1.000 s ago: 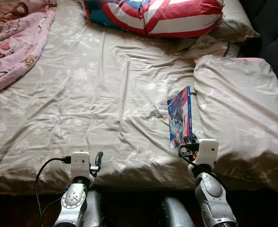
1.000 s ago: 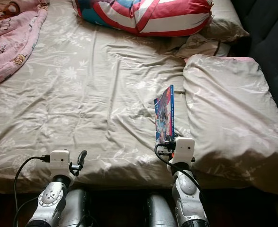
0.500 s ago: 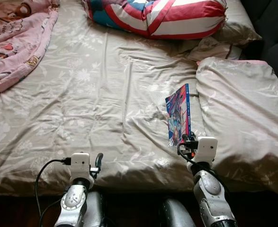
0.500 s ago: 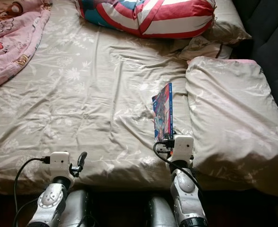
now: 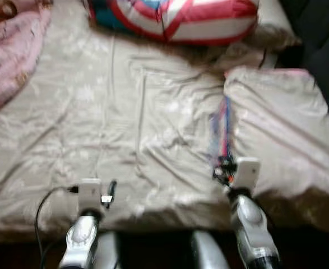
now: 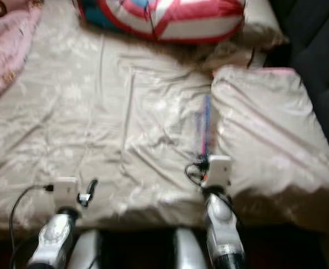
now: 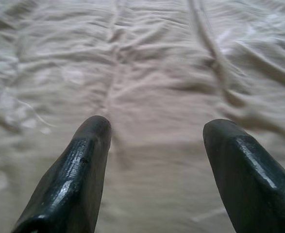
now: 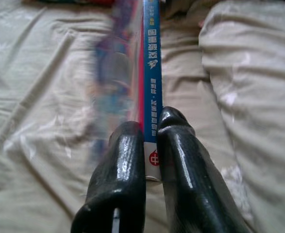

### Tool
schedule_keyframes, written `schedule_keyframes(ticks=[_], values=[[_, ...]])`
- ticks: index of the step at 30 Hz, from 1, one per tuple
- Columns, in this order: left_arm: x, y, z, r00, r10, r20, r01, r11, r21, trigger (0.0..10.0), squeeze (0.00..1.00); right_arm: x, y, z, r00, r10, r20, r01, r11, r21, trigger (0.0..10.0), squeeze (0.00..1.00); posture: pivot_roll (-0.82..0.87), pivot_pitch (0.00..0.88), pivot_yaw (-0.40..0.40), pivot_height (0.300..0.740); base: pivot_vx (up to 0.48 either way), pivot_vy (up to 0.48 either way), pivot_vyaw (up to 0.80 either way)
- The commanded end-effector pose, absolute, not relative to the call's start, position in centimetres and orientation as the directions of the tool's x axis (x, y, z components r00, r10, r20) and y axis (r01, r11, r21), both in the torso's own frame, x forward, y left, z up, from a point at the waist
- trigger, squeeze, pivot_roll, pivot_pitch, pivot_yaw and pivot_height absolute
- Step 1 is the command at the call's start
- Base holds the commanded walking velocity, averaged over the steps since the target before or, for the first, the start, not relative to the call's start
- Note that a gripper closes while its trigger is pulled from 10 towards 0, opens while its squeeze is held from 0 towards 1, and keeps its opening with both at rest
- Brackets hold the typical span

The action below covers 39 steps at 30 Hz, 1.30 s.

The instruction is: Clean up the room

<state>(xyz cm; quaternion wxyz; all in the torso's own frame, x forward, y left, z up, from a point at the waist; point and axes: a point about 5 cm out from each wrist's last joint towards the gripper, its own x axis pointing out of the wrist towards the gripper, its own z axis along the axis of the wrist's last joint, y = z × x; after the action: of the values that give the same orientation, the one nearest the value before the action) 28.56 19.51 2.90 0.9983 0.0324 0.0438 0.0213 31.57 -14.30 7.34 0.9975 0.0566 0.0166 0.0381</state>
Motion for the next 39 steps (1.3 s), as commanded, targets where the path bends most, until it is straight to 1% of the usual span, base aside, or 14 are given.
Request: schedule_keyframes(ticks=[1, 5, 11, 15, 18, 22, 23, 24, 26, 32, 35, 39], values=[[27.6, 19.0, 1.7, 0.99, 0.029, -0.14, -0.021, 0.998, 0.059, 10.0, 0.0, 30.9, -15.3, 6.0, 0.995, 0.06, -0.081, -0.048, 0.989, 0.143, 10.0, 0.0, -0.06, 0.25, -0.1, 0.63, 0.0, 0.0, 0.0], [27.6, 19.0, 1.7, 0.989, 0.028, -0.142, -0.02, 0.998, 0.061, 10.0, 0.0, 31.7, -15.5, 5.9, 0.99, 0.08, -0.113, -0.054, 0.976, 0.21, 10.0, 0.0, -0.06, 0.255, -0.095, 0.63, 0.0, 0.0, 0.0], [27.6, 19.2, 1.7, 0.99, 0.028, -0.142, -0.019, 0.998, 0.067, 10.0, 0.0, 32.7, -16.1, 6.0, 0.989, 0.075, -0.128, -0.044, 0.973, 0.228, 10.0, 0.0, -0.05, 0.269, -0.087, 0.63, 0.0, 0.0, 0.0], [27.5, 19.4, 1.7, 0.99, 0.029, -0.141, -0.018, 0.997, 0.074, 10.0, 0.0, 33.5, -15.6, 6.6, 0.985, 0.133, -0.114, -0.098, 0.958, 0.268, 10.0, 0.0, -0.04, 0.28, -0.078, 0.63, 0.0, 0.0, 0.0], [27.4, 19.6, 1.7, 0.99, 0.029, -0.141, -0.018, 0.997, 0.078, 10.0, 0.0, 33.8, -15.3, 6.8, 0.979, 0.165, -0.117, -0.129, 0.955, 0.266, 10.0, 0.0, -0.03, 0.288, -0.071, 0.63, 0.0, 0.0, 0.0], [27.3, 19.7, 1.7, 0.989, 0.027, -0.145, -0.016, 0.997, 0.081, 10.0, 0.0, 34.1, -15.4, 6.8, 0.977, 0.172, -0.124, -0.132, 0.951, 0.278, 10.0, 0.0, -0.03, 0.29, -0.067, 0.63, 0.0, 0.0, 0.0], [27.3, 19.7, 1.6, 0.989, 0.024, -0.146, -0.012, 0.996, 0.084, 10.0, 0.0, 34.2, -15.1, 6.7, 0.967, 0.216, -0.133, -0.168, 0.938, 0.302, 10.0, 0.0, -0.03, 0.294, -0.063, 0.63, 0.0, 0.0, 0.0], [27.2, 19.7, 1.6, 0.989, 0.02, -0.147, -0.008, 0.996, 0.087, 10.0, 0.0, 34.2, -15.0, 6.6, 0.963, 0.226, -0.144, -0.18, 0.943, 0.278, 10.0, 0.0, -0.02, 0.296, -0.06, 0.63, 0.0, 0.0, 0.0], [27.2, 19.7, 1.6, 0.989, 0.02, -0.147, -0.007, 0.996, 0.088, 10.0, 0.0, 34.2, -15.2, 6.5, 0.965, 0.213, -0.151, -0.172, 0.954, 0.247, 10.0, 0.0, -0.02, 0.299, -0.059, 0.63, 0.0, 0.0, 0.0], [27.0, 19.9, 1.6, 0.988, 0.017, -0.152, -0.003, 0.996, 0.094, 10.0, 0.0, 33.9, -16.2, 5.5, 0.963, 0.153, -0.22, -0.097, 0.964, 0.246, 10.0, 0.0, -0.01, 0.309, -0.049, 0.63, 0.0, 0.0, 0.0], [26.9, 19.9, 1.6, 0.988, 0.015, -0.154, 0.0, 0.995, 0.095, 10.0, 0.0, 33.7, -16.5, 5.3, 0.964, 0.146, -0.224, -0.089, 0.965, 0.246, 10.0, 0.0, -0.01, 0.312, -0.046, 0.63, 0.0, 0.0, 0.0], [26.9, 19.9, 1.5, 0.988, 0.012, -0.156, 0.003, 0.995, 0.096, 10.0, 0.0, 33.4, -17.3, 4.8, 0.963, 0.104, -0.249, -0.052, 0.977, 0.207, 10.0, 0.0, -0.01, 0.315, -0.043, 0.63, 0.0, 0.0, 0.0]])
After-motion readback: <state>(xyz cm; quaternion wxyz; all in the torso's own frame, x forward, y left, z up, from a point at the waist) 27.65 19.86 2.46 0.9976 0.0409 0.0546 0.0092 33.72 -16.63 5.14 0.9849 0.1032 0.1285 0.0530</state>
